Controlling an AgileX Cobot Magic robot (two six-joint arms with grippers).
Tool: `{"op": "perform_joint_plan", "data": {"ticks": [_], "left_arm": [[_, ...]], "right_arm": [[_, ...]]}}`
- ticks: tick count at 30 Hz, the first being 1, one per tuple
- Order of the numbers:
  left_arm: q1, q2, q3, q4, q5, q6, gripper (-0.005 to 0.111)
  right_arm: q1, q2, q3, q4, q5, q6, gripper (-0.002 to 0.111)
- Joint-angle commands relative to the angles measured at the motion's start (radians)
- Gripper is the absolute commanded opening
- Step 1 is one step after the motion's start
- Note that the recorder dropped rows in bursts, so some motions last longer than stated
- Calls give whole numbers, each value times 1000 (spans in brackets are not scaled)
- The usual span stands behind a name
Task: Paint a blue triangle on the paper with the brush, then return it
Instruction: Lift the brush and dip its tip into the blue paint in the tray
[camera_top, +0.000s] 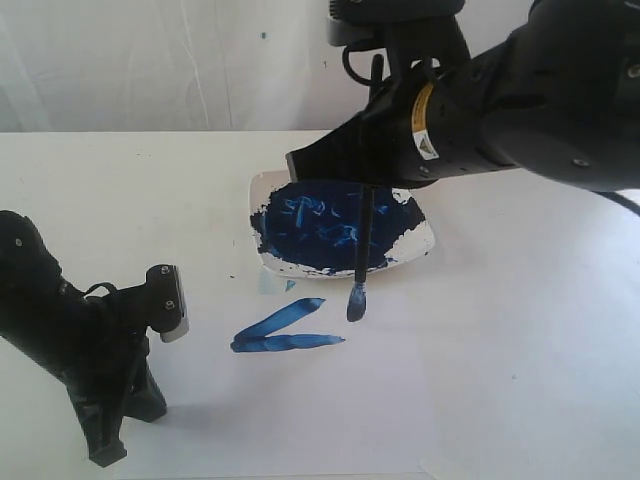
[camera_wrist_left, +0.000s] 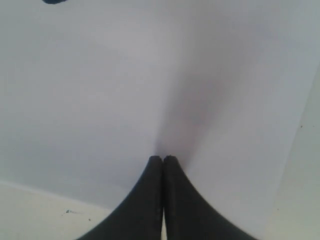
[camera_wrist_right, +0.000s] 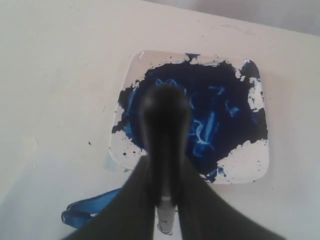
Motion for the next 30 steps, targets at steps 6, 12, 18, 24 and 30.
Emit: {"op": "perform_joint_plan", "data": {"ticks": [6,12,18,24,30], "left_arm": [[-7,2,6,-11,27,-4,0],[-7,2,6,-11,27,-4,0],[-7,2,6,-15,27,-4,0],[-7,2,6,-15,27,-4,0],[-7,2,6,-15,27,-4,0]], "right_arm": [[0,-12,-1,-53,-111,91,0],[0,37,-1,-80,-164,136,0],[0,69,-1,-179,-166,228,0],[0,71,-1,-296,-158,350,0],[0,75,-1,-329,-133,404,0]]}}
